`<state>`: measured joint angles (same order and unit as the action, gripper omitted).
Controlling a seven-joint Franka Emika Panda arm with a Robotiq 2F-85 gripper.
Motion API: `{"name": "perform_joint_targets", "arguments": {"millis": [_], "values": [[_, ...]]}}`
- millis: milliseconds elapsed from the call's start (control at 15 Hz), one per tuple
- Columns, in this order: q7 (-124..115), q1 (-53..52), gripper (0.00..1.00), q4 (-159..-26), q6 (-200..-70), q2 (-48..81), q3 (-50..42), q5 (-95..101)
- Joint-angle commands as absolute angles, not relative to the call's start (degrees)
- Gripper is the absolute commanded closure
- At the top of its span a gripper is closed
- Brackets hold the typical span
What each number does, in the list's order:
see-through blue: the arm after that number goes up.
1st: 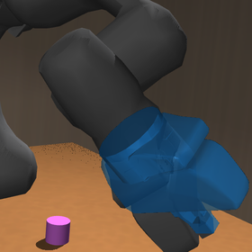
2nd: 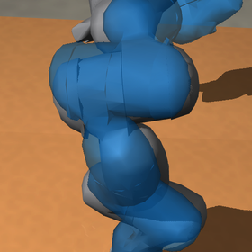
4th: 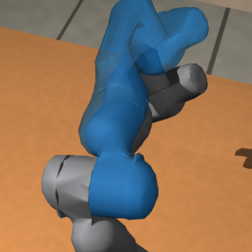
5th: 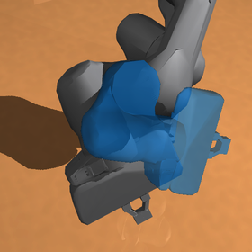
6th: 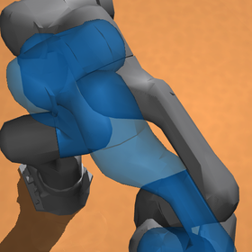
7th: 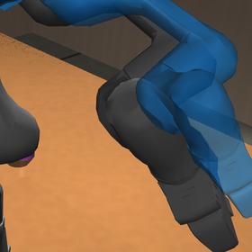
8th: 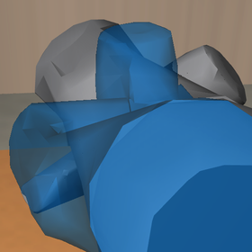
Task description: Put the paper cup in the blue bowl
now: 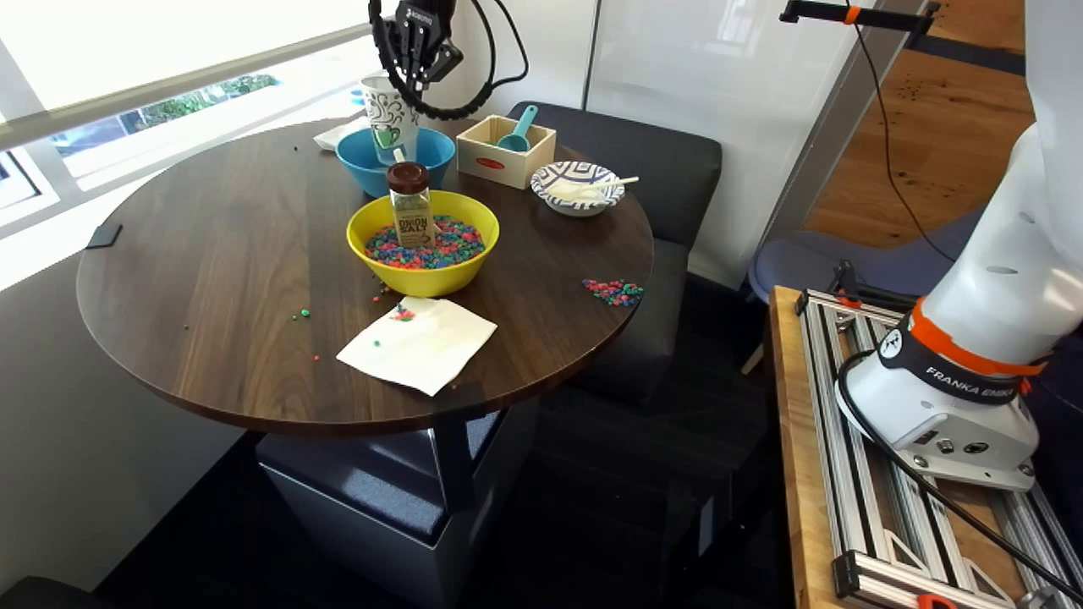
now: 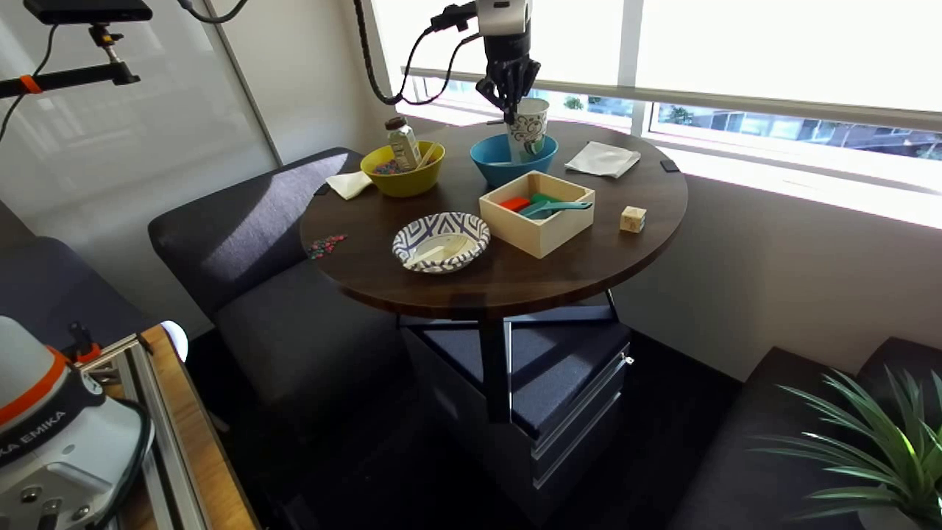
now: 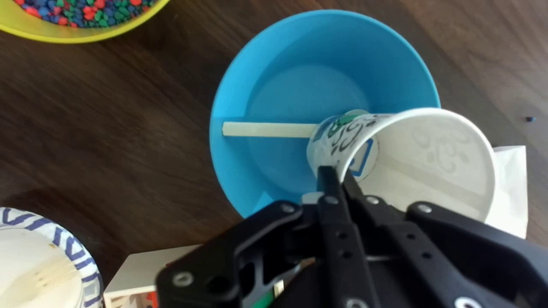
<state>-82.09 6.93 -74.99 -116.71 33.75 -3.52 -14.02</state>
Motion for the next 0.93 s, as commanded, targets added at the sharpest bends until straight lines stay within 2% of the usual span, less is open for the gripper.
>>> {"name": "perform_joint_targets", "arguments": {"millis": [0,333,667,867], "values": [[-83.5,4.9,0.99,-80.0,-118.6,31.4,-4.4,-14.4],[-85.2,3.2,0.99,-82.2,-119.0,29.8,-5.4,-12.7],[-83.3,1.7,0.99,-88.2,-126.8,24.4,-5.0,-12.6],[-83.9,0.8,0.99,-89.7,-120.4,22.2,-4.8,-11.9]]}}
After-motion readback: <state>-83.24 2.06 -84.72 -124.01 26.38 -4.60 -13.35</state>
